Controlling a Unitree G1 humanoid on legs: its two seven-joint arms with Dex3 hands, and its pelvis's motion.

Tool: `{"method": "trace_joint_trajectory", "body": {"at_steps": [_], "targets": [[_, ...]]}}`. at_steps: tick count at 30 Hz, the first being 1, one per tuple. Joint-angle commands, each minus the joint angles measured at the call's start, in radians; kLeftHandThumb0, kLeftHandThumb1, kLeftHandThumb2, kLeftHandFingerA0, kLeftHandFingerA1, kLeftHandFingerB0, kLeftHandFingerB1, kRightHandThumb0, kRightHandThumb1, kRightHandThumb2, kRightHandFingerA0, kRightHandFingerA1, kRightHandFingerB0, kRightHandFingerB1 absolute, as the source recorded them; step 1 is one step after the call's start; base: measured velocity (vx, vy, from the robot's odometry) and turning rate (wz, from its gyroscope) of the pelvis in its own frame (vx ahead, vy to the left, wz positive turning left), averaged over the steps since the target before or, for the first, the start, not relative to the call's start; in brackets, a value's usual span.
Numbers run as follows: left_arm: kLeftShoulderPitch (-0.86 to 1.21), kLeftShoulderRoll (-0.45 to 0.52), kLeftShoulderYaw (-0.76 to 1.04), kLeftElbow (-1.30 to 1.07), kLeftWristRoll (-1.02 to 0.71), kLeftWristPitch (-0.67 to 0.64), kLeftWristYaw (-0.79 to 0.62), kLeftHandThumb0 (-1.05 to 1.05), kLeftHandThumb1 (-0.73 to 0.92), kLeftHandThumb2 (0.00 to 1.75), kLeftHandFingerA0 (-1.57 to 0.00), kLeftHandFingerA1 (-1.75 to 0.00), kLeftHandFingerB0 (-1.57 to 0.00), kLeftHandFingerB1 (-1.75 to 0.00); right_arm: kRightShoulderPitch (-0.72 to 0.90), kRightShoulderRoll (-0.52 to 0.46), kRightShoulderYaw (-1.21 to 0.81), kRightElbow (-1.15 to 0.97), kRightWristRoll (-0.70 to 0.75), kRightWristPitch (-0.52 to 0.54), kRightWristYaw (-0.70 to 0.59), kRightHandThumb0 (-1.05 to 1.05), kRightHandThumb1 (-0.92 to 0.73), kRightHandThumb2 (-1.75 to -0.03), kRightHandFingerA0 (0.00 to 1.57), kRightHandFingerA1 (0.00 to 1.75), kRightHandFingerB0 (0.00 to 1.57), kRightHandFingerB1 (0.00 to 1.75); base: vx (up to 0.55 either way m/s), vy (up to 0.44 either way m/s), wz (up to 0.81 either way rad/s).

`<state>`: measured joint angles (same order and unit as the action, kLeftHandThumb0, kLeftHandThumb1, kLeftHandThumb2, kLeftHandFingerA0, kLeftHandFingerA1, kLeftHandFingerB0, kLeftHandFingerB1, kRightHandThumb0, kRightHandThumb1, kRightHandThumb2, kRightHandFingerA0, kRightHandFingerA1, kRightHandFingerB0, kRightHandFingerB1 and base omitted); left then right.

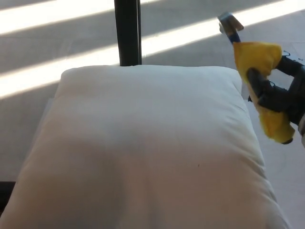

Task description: A hammer is kept on the right hand side and a pillow is kept on the left hand side on the desk infront of the robot and the robot uses its right hand to pick up the hammer and makes a downward swinging motion to hit the pillow

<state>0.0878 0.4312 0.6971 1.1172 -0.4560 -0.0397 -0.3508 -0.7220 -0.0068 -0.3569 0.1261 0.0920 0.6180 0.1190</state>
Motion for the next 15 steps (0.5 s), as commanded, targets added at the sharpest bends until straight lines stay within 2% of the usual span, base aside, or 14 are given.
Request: {"method": "trace_joint_trajectory", "body": {"at_steps": [1,2,8,11,12,13,15], "targets": [[0.019,0.007,0.018,0.014,-0.024,-0.025,-0.021,-0.64,0.77,0.63,-0.53,-0.54,-0.43,-0.4,-0.254,0.058,-0.122,-0.126,0.292,0.345,-0.048,-0.33,-0.66,-1.13,1.04,1.75,0.69,1.75,0.0,0.0,0.0],[0.021,0.005,0.019,0.009,-0.026,-0.026,-0.026,-0.64,0.77,0.63,-0.51,-0.54,-0.43,-0.41,-0.306,0.054,-0.121,-0.112,0.28,0.382,-0.06,-0.33,-0.69,-1.05,1.06,1.75,0.73,1.75,0.0,0.0,0.0],[0.022,0.003,0.014,0.004,-0.023,-0.026,-0.025,-0.62,0.79,0.63,-0.54,-0.56,-0.43,-0.41,-0.388,0.032,-0.143,-0.078,0.285,0.463,-0.045,-0.33,-0.66,-1.1,1.03,1.75,0.74,1.75,0.0,0.0,0.0],[0.023,0.011,0.016,0.002,-0.022,-0.018,-0.013,-0.63,0.79,0.63,-0.54,-0.55,-0.45,-0.41,-0.425,0.017,-0.148,-0.063,0.28,0.526,-0.032,-0.37,-0.72,-1.01,1.07,1.75,0.75,1.75,0.0,0.0,0.0],[0.022,0.015,0.018,0.016,-0.024,-0.026,-0.029,-0.63,0.78,0.63,-0.52,-0.54,-0.44,-0.41,-0.429,0.014,-0.146,-0.068,0.277,0.546,-0.031,-0.37,-0.77,-0.94,1.07,1.75,0.73,1.75,0.0,0.0,0.0],[0.022,0.018,0.022,0.002,-0.028,-0.009,-0.013,-0.63,0.77,0.63,-0.54,-0.53,-0.45,-0.41,-0.421,0.01,-0.141,-0.087,0.275,0.58,-0.023,-0.33,-0.77,-1.01,1.06,1.75,0.73,1.75,0.0,0.0,0.0],[0.025,0.018,0.021,0.001,-0.025,-0.015,-0.01,-0.64,0.76,0.63,-0.56,-0.54,-0.45,-0.41,-0.418,0.002,-0.144,-0.084,0.283,0.614,-0.006,-0.34,-0.75,-0.99,1.04,1.75,0.7,1.75,0.0,0.0,0.0]]}}
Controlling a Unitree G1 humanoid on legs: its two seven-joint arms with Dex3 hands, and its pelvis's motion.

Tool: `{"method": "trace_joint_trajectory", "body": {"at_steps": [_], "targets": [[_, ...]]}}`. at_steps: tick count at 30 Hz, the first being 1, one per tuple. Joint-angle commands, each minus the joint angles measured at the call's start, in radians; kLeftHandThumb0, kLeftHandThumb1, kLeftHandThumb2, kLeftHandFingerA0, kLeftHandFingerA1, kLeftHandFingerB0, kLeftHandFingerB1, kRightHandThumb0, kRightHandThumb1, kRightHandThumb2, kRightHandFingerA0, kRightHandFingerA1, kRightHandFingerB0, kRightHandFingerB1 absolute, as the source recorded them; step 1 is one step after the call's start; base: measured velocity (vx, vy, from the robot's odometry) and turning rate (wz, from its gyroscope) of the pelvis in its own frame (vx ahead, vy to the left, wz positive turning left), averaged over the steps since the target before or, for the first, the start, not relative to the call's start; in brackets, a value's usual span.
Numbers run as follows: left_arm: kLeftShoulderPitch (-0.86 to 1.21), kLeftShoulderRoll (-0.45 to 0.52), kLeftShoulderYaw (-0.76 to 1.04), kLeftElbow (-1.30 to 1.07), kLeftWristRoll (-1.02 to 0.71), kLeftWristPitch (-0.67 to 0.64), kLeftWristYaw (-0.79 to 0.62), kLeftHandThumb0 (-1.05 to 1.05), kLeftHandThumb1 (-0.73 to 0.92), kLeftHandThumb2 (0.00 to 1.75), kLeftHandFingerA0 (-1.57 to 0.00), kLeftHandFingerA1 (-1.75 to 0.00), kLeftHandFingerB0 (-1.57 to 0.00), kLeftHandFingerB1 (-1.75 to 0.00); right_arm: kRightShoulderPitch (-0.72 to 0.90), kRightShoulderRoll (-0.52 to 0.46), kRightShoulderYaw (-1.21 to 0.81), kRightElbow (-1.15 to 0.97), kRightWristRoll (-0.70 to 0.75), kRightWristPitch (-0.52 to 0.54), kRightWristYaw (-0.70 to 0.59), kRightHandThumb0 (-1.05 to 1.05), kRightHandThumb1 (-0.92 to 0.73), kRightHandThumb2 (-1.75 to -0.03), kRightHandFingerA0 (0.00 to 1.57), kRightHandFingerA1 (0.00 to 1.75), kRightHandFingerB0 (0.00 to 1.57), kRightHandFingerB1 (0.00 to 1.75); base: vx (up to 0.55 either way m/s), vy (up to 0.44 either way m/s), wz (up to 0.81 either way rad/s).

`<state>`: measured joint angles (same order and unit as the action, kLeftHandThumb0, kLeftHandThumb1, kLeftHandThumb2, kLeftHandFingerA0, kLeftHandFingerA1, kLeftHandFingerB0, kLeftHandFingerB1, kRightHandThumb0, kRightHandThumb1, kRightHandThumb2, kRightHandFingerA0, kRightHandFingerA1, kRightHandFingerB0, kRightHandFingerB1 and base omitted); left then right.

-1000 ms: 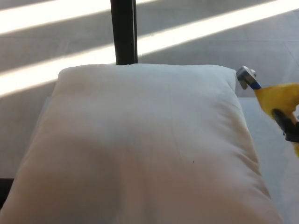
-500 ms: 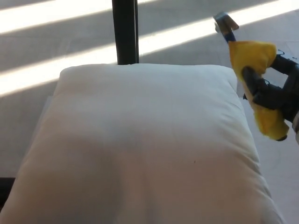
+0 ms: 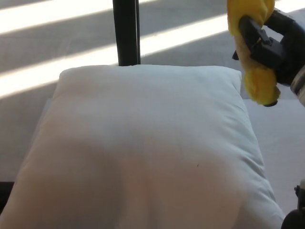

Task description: A hammer is kept on the right hand side and a pillow is kept on the left hand side on the desk infront of the robot and the robot uses its right hand to pick up the hammer and makes a downward swinging motion to hit the pillow

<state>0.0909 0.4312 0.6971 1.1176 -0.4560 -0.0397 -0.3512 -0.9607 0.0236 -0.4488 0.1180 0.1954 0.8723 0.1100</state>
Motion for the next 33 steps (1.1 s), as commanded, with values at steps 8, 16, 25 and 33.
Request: {"method": "trace_joint_trajectory", "body": {"at_steps": [8,16,25,33], "targets": [[0.025,0.033,0.023,0.007,-0.025,-0.016,-0.015,-0.63,0.78,0.63,-0.56,-0.57,-0.45,-0.41,-0.195,-0.059,-0.026,-0.093,0.16,0.505,0.037,-0.35,-0.59,-1.21,1.03,1.75,0.71,1.75,0.0,0.0,0.0],[0.041,0.036,0.032,-0.013,-0.033,-0.011,-0.022,-0.63,0.78,0.63,-0.56,-0.56,-0.45,-0.41,-0.183,-0.144,0.037,-0.012,0.124,0.687,0.088,-0.3,-0.62,-1.25,1.01,1.75,0.71,1.75,0.0,0.0,0.0],[0.021,0.049,0.028,0.005,-0.027,-0.009,-0.017,-0.64,0.78,0.63,-0.54,-0.53,-0.46,-0.41,-0.047,-0.222,0.142,-0.048,0.13,0.716,0.139,-0.36,-0.71,-1.14,0.99,1.75,0.65,1.75,0.0,0.0,0.0],[0.008,0.066,0.02,-0.009,-0.02,-0.001,-0.022,-0.64,0.79,0.63,-0.52,-0.53,-0.43,-0.4,0.212,-0.366,0.401,-0.096,0.116,0.728,0.177,-0.32,-0.8,-0.99,1.0,1.75,0.52,1.75,0.0,0.0,0.0]]}}
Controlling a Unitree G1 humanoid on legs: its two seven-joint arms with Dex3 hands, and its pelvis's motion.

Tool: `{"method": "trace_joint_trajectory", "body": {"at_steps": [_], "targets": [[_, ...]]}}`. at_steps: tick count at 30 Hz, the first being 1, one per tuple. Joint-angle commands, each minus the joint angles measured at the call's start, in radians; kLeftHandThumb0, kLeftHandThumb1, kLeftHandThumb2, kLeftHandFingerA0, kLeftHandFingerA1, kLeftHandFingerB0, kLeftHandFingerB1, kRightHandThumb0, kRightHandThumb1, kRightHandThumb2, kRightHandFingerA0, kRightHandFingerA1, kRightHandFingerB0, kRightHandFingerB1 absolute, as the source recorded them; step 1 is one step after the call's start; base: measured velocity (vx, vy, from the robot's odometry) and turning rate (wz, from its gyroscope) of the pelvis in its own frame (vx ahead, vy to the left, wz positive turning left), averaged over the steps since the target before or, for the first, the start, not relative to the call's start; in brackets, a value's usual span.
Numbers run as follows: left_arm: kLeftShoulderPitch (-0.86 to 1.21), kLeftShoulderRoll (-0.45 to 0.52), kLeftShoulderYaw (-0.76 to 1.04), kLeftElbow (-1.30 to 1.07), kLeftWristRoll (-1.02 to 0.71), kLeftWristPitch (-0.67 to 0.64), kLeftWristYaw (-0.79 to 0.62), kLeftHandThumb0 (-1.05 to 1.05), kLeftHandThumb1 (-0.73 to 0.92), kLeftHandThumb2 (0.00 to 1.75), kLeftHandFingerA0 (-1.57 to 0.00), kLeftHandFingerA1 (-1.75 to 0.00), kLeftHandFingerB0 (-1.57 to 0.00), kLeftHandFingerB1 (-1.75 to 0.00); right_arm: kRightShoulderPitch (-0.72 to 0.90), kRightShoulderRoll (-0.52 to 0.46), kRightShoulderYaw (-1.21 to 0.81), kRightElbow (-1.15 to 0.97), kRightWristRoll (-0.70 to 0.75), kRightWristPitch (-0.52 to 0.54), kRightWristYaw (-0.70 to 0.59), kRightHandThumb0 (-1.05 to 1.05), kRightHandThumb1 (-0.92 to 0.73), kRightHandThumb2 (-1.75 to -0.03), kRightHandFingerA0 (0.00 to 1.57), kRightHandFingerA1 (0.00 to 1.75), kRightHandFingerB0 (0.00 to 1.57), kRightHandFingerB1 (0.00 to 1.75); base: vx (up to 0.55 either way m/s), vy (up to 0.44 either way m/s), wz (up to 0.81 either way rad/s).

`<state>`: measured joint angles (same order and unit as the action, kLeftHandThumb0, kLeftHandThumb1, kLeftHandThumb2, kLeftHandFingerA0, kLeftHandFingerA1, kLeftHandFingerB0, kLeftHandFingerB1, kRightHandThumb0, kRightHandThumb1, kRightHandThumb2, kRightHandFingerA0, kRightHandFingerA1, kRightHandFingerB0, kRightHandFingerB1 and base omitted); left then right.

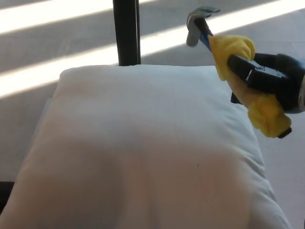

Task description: A hammer is kept on the right hand side and a pillow is kept on the left hand side on the desk infront of the robot and the robot uses its right hand to pick up the hammer and makes a downward swinging motion to hit the pillow

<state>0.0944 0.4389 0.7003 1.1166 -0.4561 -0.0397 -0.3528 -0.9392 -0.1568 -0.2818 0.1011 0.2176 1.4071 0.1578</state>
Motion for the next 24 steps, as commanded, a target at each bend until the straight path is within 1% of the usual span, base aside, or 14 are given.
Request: {"method": "trace_joint_trajectory", "body": {"at_steps": [1,2,3,5,7,8,9,10,16,19,20,22,23,24], "targets": [[0.002,0.062,0.018,-0.012,-0.021,0.0,-0.021,-0.64,0.78,0.63,-0.52,-0.54,-0.44,-0.41,0.228,-0.206,0.26,-0.057,0.098,0.202,0.135,-0.35,-0.81,-0.95,1.0,1.75,0.57,1.75,0.0,0.0,0.0],[0.001,0.065,0.019,-0.014,-0.021,-0.002,-0.021,-0.64,0.79,0.63,-0.52,-0.53,-0.46,-0.41,0.251,-0.223,0.288,-0.031,0.095,0.207,0.128,-0.37,-0.83,-0.88,1.01,1.75,0.64,1.75,0.0,0.0,0.0],[0.0,0.066,0.019,-0.015,-0.021,0.002,-0.019,-0.63,0.78,0.63,-0.52,-0.52,-0.46,-0.41,0.292,-0.245,0.314,-0.02,0.097,0.184,0.151,-0.35,-0.84,-0.94,1.01,1.75,0.69,1.75,0.0,0.0,0.0],[-0.008,0.072,0.012,-0.013,-0.015,0.008,-0.021,-0.63,0.79,0.63,-0.52,-0.52,-0.44,-0.4,0.369,-0.286,0.353,0.002,0.099,0.12,0.199,-0.35,-0.86,-0.91,1.01,1.75,0.69,1.75,0.0,0.0,0.0],[-0.008,0.073,0.011,-0.011,-0.016,0.008,-0.022,-0.63,0.79,0.63,-0.52,-0.52,-0.44,-0.4,0.371,-0.295,0.362,0.001,0.104,0.114,0.206,-0.35,-0.86,-0.91,1.01,1.75,0.69,1.75,0.0,0.0,0.0],[-0.015,0.076,0.005,-0.002,-0.01,0.003,-0.026,-0.65,0.78,0.63,-0.5,-0.52,-0.44,-0.4,0.426,-0.276,0.372,0.028,0.066,0.077,0.165,-0.38,-0.92,-0.82,1.04,1.75,0.59,1.75,0.0,0.0,0.0],[-0.019,0.075,0.008,0.005,-0.014,0.003,-0.033,-0.64,0.78,0.64,-0.48,-0.51,-0.42,-0.4,0.447,-0.282,0.38,0.037,0.063,0.043,0.175,-0.38,-0.92,-0.79,1.01,1.75,0.62,1.75,0.0,0.0,0.0],[-0.018,0.075,0.006,0.003,-0.013,0.002,-0.03,-0.65,0.78,0.63,-0.51,-0.53,-0.44,-0.4,0.467,-0.284,0.389,0.045,0.06,0.009,0.184,-0.38,-0.85,-0.87,1.02,1.75,0.63,1.75,0.0,0.0,0.0],[-0.017,0.071,-0.001,-0.018,-0.006,0.006,-0.018,-0.65,0.78,0.63,-0.52,-0.52,-0.45,-0.4,0.511,-0.225,0.378,0.177,0.034,-0.067,0.154,-0.35,-0.87,-0.82,1.04,1.75,0.66,1.75,0.0,0.0,0.0],[-0.018,0.071,0.003,0.002,-0.011,-0.001,-0.032,-0.64,0.78,0.63,-0.51,-0.51,-0.44,-0.4,0.507,-0.189,0.354,0.17,0.025,-0.062,0.117,-0.45,-0.92,-0.69,0.99,1.75,0.56,1.7,0.0,0.0,0.0],[-0.016,0.073,0.004,-0.001,-0.011,0.002,-0.029,-0.64,0.78,0.63,-0.51,-0.51,-0.44,-0.4,0.497,-0.164,0.313,0.157,0.028,-0.027,0.088,-0.45,-0.92,-0.69,0.99,1.75,0.56,1.7,0.0,0.0,0.0],[-0.018,0.074,0.001,-0.013,-0.01,0.01,-0.022,-0.65,0.78,0.64,-0.49,-0.51,-0.42,-0.4,0.482,-0.187,0.349,0.153,0.032,-0.051,0.128,-0.45,-0.92,-0.69,0.99,1.75,0.58,1.72,0.0,0.0,0.0],[-0.016,0.072,-0.001,-0.016,-0.008,0.007,-0.024,-0.65,0.78,0.64,-0.47,-0.5,-0.42,-0.4,0.452,-0.218,0.405,0.146,0.029,-0.068,0.167,-0.39,-0.86,-0.86,1.06,1.75,0.74,1.75,0.0,0.0,0.0],[-0.013,0.071,0.001,-0.02,-0.012,0.008,-0.03,-0.64,0.79,0.64,-0.47,-0.5,-0.41,-0.4,0.439,-0.217,0.397,0.144,0.031,-0.068,0.165,-0.38,-0.81,-0.93,1.06,1.75,0.75,1.75,0.0,0.0,0.0]]}}
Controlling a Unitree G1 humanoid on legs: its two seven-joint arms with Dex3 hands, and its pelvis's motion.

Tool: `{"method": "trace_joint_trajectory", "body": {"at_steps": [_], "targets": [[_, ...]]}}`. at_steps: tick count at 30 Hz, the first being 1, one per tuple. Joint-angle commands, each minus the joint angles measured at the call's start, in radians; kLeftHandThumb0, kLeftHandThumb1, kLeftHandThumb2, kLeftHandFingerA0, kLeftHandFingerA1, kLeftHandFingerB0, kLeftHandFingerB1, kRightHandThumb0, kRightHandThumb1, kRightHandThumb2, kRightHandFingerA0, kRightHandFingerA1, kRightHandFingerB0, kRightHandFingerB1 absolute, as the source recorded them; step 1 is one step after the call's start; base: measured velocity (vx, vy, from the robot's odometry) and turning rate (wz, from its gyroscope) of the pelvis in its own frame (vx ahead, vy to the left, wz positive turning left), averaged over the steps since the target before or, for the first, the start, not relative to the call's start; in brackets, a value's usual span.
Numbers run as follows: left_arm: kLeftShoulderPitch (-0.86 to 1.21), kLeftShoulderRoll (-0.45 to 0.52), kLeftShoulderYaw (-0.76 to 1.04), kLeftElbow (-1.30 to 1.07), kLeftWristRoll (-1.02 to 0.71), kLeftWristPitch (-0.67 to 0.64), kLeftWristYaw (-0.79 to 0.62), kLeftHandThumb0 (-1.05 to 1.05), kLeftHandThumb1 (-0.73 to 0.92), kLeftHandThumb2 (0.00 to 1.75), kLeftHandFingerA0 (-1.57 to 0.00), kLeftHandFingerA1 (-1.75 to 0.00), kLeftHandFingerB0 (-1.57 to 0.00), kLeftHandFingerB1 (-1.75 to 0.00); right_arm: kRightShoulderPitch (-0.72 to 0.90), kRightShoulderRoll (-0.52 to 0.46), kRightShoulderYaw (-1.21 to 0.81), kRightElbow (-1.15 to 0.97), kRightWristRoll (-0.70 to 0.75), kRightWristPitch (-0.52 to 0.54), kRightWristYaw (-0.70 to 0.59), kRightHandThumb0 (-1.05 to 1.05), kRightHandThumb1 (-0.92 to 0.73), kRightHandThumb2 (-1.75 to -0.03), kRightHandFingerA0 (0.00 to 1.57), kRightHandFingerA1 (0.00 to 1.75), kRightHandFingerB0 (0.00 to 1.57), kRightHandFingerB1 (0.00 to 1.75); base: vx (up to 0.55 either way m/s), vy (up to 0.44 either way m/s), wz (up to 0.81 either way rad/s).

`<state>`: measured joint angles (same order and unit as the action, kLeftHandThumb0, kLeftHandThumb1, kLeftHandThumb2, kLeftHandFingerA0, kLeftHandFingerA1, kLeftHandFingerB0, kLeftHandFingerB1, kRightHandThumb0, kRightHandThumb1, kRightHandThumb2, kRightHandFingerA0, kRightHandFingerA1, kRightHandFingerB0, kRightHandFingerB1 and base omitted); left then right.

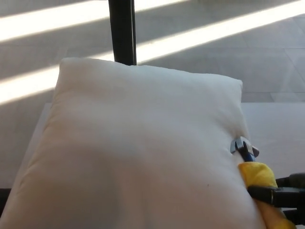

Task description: A hammer is kept on the right hand side and a pillow is kept on the left hand side on the desk infront of the robot and the robot uses its right hand to pick up the hammer and makes a downward swinging motion to hit the pillow

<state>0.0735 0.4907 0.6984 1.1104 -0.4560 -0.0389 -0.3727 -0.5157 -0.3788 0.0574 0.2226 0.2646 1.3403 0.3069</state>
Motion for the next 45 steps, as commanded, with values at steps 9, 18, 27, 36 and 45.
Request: {"method": "trace_joint_trajectory", "body": {"at_steps": [9,18,27,36,45], "targets": [[0.016,0.019,-0.003,0.006,-0.002,-0.008,-0.005,-0.65,0.79,0.64,-0.48,-0.49,-0.43,-0.4,-0.039,0.008,0.04,-0.021,-0.011,0.011,0.02,-0.4,-0.91,-0.77,1.04,1.75,0.55,1.75,0.0,0.0,0.0],[0.025,0.016,-0.002,0.008,-0.003,-0.011,-0.004,-0.65,0.78,0.64,-0.49,-0.5,-0.43,-0.4,-0.135,0.008,-0.004,-0.098,-0.028,-0.061,0.005,-0.36,-0.67,-1.17,0.99,1.75,0.66,1.75,0.0,0.0,0.0],[0.032,0.014,0.001,0.011,-0.009,-0.009,-0.012,-0.65,0.78,0.63,-0.5,-0.51,-0.44,-0.4,-0.327,0.006,-0.105,-0.063,-0.021,-0.069,-0.003,-0.38,-0.78,-1.05,0.97,1.75,0.61,1.75,0.0,0.0,0.0],[0.04,0.01,-0.002,-0.001,-0.006,-0.006,0.007,-0.65,0.79,0.63,-0.52,-0.52,-0.42,-0.4,-0.477,-0.027,-0.162,0.022,-0.017,-0.09,0.015,-0.34,-0.67,-1.19,0.99,1.75,0.66,1.75,0.0,0.0,0.0],[0.038,0.008,0.008,-0.006,-0.017,-0.002,-0.004,-0.65,0.78,0.64,-0.49,-0.51,-0.42,-0.4,-0.522,-0.065,-0.189,0.068,-0.034,-0.123,0.015,-0.33,-0.74,-1.09,1.0,1.75,0.64,1.75,0.0,0.0,0.0]]}}
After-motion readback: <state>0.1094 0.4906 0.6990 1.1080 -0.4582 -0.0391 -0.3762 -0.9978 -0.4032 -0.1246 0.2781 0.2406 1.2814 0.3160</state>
